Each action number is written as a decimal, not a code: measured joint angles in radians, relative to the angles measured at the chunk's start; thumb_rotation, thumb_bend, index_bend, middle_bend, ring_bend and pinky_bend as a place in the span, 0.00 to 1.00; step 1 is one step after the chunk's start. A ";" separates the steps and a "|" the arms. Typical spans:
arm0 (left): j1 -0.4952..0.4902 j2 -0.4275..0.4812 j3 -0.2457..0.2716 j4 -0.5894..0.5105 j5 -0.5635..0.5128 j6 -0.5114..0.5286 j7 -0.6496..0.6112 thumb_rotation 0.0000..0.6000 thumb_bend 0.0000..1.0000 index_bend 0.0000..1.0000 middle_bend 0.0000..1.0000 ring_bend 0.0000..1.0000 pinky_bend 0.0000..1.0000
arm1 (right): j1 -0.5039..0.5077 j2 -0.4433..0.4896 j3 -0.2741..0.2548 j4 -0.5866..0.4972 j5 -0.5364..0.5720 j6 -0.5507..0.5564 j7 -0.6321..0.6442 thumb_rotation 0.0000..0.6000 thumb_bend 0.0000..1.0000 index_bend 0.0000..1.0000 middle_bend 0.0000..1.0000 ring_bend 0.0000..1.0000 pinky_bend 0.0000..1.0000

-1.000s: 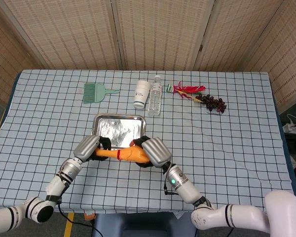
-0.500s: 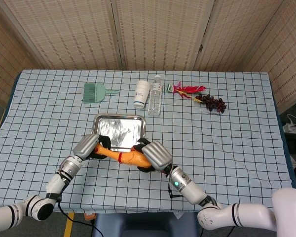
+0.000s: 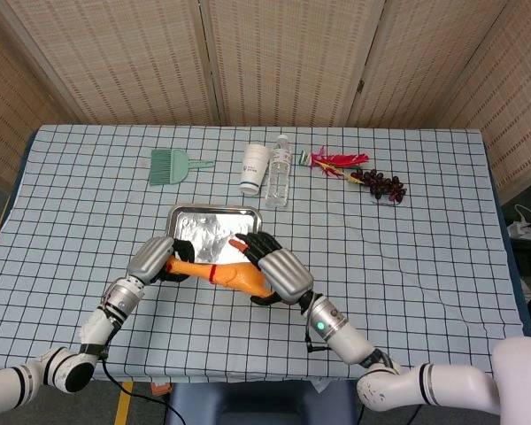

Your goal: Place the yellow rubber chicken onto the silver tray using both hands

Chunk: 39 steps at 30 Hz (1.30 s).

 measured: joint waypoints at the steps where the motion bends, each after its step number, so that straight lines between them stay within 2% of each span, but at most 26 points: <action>1: -0.001 0.000 0.000 -0.003 -0.001 -0.001 0.001 1.00 0.78 0.80 0.69 0.48 0.55 | 0.004 -0.005 0.001 0.008 0.007 -0.005 -0.001 1.00 0.12 0.00 0.00 0.00 0.00; 3: -0.002 0.000 -0.001 -0.009 -0.004 -0.003 0.002 1.00 0.78 0.80 0.69 0.48 0.55 | 0.007 -0.013 0.000 0.020 0.013 -0.005 -0.011 1.00 0.12 0.01 0.00 0.00 0.06; 4: -0.003 0.000 -0.001 -0.009 -0.005 -0.003 0.002 1.00 0.78 0.80 0.69 0.48 0.55 | 0.008 -0.020 -0.001 0.027 0.012 -0.001 -0.021 1.00 0.12 0.08 0.04 0.04 0.16; 6: -0.003 -0.001 -0.001 -0.009 -0.004 -0.003 -0.002 1.00 0.78 0.80 0.69 0.48 0.55 | 0.010 -0.034 -0.002 0.044 0.007 0.010 -0.030 1.00 0.12 0.27 0.20 0.20 0.35; 7: -0.003 -0.001 -0.001 -0.007 -0.004 -0.003 -0.004 1.00 0.78 0.80 0.69 0.48 0.55 | 0.011 -0.046 -0.002 0.057 0.000 0.018 -0.029 1.00 0.12 0.41 0.33 0.34 0.48; 8: -0.003 -0.001 -0.001 -0.005 -0.005 -0.004 -0.005 1.00 0.78 0.80 0.69 0.48 0.55 | 0.011 -0.053 -0.003 0.066 -0.008 0.024 -0.026 1.00 0.12 0.50 0.42 0.44 0.58; 9: -0.003 -0.001 -0.001 -0.005 -0.005 -0.005 -0.008 1.00 0.78 0.80 0.69 0.48 0.55 | 0.011 -0.058 -0.003 0.073 -0.017 0.029 -0.020 1.00 0.12 0.58 0.48 0.53 0.69; 12: -0.004 0.001 -0.001 -0.004 -0.005 -0.008 -0.014 1.00 0.78 0.80 0.69 0.48 0.55 | 0.011 -0.071 -0.004 0.087 -0.045 0.044 0.015 1.00 0.18 0.76 0.63 0.70 0.91; 15: -0.004 0.003 -0.002 -0.004 -0.002 -0.007 -0.018 1.00 0.78 0.80 0.69 0.48 0.55 | 0.010 -0.087 -0.003 0.103 -0.076 0.065 0.052 1.00 0.25 0.87 0.71 0.81 0.98; 17: -0.004 0.004 -0.001 -0.004 0.000 -0.007 -0.020 1.00 0.78 0.80 0.69 0.48 0.55 | 0.009 -0.095 -0.002 0.112 -0.089 0.077 0.066 1.00 0.35 0.99 0.79 0.95 1.00; 18: -0.004 0.005 -0.001 -0.004 0.001 -0.006 -0.021 1.00 0.78 0.80 0.69 0.48 0.55 | 0.008 -0.099 -0.002 0.114 -0.096 0.082 0.075 1.00 0.38 1.00 0.80 0.99 1.00; 20: -0.004 0.008 -0.002 -0.004 0.000 -0.005 -0.024 1.00 0.78 0.80 0.69 0.48 0.55 | 0.005 -0.107 0.001 0.118 -0.113 0.101 0.105 1.00 0.39 1.00 0.80 1.00 1.00; 26: -0.009 0.021 -0.013 -0.009 -0.031 -0.036 -0.047 1.00 0.79 0.80 0.69 0.48 0.55 | -0.002 -0.121 0.009 0.134 -0.180 0.161 0.170 1.00 0.41 1.00 0.80 1.00 1.00; 28: -0.012 0.029 -0.017 -0.014 -0.040 -0.053 -0.065 1.00 0.79 0.80 0.69 0.48 0.55 | -0.003 -0.122 0.008 0.138 -0.179 0.162 0.152 1.00 0.40 0.88 0.77 0.90 0.98; 29: -0.014 0.032 -0.019 -0.016 -0.043 -0.058 -0.070 1.00 0.79 0.80 0.69 0.48 0.55 | -0.003 -0.120 0.006 0.136 -0.174 0.157 0.142 1.00 0.37 0.64 0.65 0.72 0.88; 30: -0.015 0.034 -0.020 -0.017 -0.043 -0.061 -0.073 1.00 0.79 0.80 0.69 0.48 0.55 | -0.003 -0.116 0.002 0.134 -0.170 0.147 0.134 1.00 0.34 0.46 0.55 0.60 0.79; 31: -0.016 0.034 -0.021 -0.017 -0.042 -0.060 -0.071 1.00 0.79 0.80 0.69 0.48 0.55 | -0.002 -0.108 -0.003 0.129 -0.164 0.130 0.125 1.00 0.29 0.22 0.37 0.41 0.62; 32: -0.017 0.034 -0.021 -0.017 -0.042 -0.059 -0.069 1.00 0.79 0.80 0.69 0.48 0.55 | -0.001 -0.099 -0.007 0.124 -0.158 0.115 0.117 1.00 0.24 0.07 0.22 0.26 0.46; 33: -0.018 0.033 -0.021 -0.019 -0.041 -0.058 -0.067 1.00 0.79 0.80 0.69 0.48 0.55 | 0.001 -0.089 -0.011 0.117 -0.151 0.098 0.108 1.00 0.21 0.01 0.11 0.14 0.33; 35: -0.018 0.033 -0.020 -0.018 -0.043 -0.058 -0.065 1.00 0.78 0.80 0.69 0.48 0.55 | 0.005 -0.061 -0.018 0.094 -0.133 0.057 0.092 1.00 0.16 0.00 0.01 0.02 0.14; 37: -0.019 0.034 -0.021 -0.015 -0.046 -0.058 -0.063 1.00 0.79 0.80 0.69 0.48 0.55 | 0.010 -0.032 -0.021 0.067 -0.118 0.026 0.092 1.00 0.12 0.00 0.00 0.00 0.02; 39: -0.019 0.037 -0.027 -0.013 -0.052 -0.057 -0.063 1.00 0.79 0.80 0.69 0.48 0.55 | 0.014 -0.009 -0.023 0.044 -0.112 0.002 0.105 1.00 0.08 0.00 0.00 0.00 0.00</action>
